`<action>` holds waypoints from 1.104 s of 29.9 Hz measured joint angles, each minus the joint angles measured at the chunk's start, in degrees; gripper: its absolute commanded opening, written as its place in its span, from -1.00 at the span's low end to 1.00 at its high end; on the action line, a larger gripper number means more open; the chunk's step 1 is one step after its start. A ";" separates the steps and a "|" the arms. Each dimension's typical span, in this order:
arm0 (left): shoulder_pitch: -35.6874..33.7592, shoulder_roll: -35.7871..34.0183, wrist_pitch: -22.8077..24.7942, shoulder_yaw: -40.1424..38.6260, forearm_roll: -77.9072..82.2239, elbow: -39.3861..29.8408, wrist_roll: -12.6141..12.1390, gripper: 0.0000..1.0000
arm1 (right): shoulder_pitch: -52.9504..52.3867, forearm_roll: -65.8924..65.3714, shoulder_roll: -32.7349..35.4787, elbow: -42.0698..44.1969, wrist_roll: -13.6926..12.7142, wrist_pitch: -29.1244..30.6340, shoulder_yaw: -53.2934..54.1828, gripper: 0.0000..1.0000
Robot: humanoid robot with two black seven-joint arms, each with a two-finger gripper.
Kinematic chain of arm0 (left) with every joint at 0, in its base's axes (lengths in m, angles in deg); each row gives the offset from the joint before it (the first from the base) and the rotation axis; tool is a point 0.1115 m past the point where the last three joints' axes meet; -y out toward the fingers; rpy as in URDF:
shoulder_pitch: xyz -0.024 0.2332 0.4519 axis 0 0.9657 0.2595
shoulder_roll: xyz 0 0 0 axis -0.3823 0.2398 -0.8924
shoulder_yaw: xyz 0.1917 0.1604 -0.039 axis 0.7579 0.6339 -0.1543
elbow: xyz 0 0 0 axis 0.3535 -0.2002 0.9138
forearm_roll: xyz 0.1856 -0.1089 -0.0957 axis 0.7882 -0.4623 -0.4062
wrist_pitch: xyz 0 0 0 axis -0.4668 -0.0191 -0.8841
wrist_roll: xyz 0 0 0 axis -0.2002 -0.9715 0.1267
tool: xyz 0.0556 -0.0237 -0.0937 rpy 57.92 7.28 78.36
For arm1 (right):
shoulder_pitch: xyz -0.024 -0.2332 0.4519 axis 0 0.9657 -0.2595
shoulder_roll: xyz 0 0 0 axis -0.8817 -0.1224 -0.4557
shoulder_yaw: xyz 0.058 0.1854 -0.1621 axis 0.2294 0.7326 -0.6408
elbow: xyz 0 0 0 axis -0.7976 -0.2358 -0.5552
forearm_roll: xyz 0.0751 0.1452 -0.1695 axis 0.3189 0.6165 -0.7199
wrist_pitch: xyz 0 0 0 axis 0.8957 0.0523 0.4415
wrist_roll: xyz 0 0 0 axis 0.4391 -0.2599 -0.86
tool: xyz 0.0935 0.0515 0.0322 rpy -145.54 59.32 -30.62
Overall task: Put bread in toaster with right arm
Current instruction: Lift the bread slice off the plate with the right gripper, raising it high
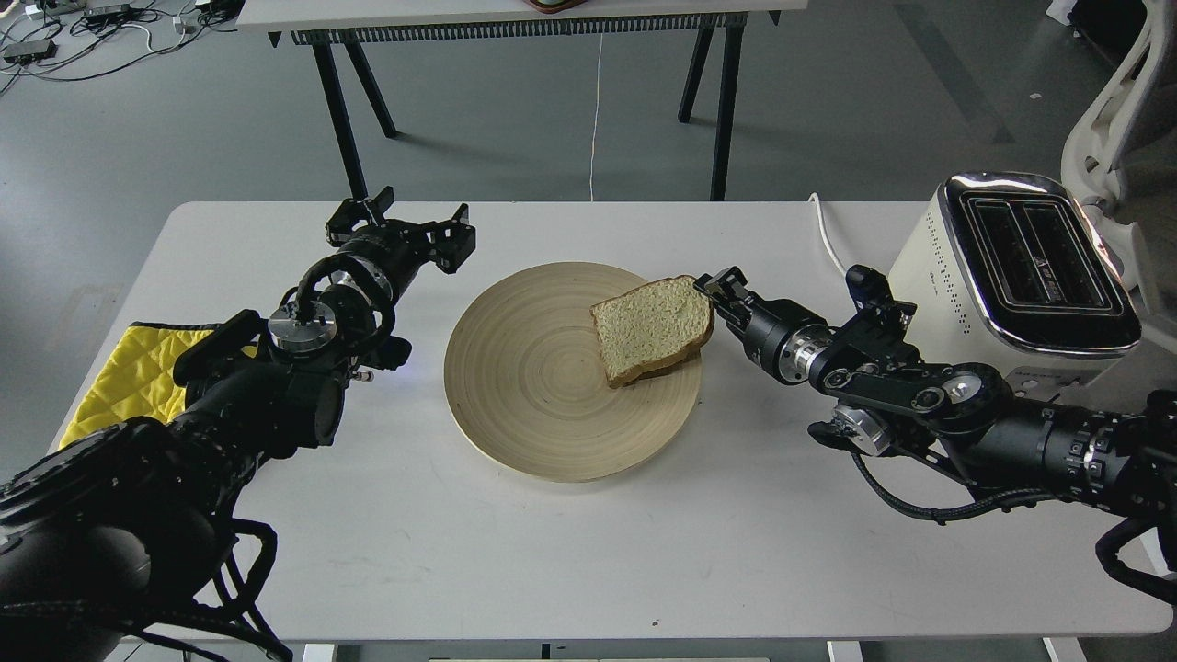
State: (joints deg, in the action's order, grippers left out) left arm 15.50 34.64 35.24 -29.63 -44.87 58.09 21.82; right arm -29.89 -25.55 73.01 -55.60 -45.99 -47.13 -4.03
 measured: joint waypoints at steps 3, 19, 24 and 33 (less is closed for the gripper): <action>0.00 0.00 0.00 0.00 0.00 0.00 0.00 1.00 | -0.75 0.05 0.35 -1.48 0.00 -0.04 1.64 -0.78; 0.00 -0.01 0.00 0.00 0.00 0.00 0.00 1.00 | -11.24 0.01 12.87 -11.02 -0.15 -1.94 8.70 -0.78; 0.00 -0.01 0.00 0.00 0.00 0.00 -0.01 1.00 | -17.72 -0.55 24.41 -18.76 -0.15 -2.72 6.27 -0.78; 0.00 -0.01 0.00 0.00 0.00 0.00 -0.01 1.00 | -32.58 -6.36 41.13 -26.59 -1.78 -2.88 -8.77 -0.78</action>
State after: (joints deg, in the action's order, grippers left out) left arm 15.50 34.63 35.24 -29.64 -44.87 58.09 21.82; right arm -62.47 -31.91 114.14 -82.19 -47.76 -50.02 -12.80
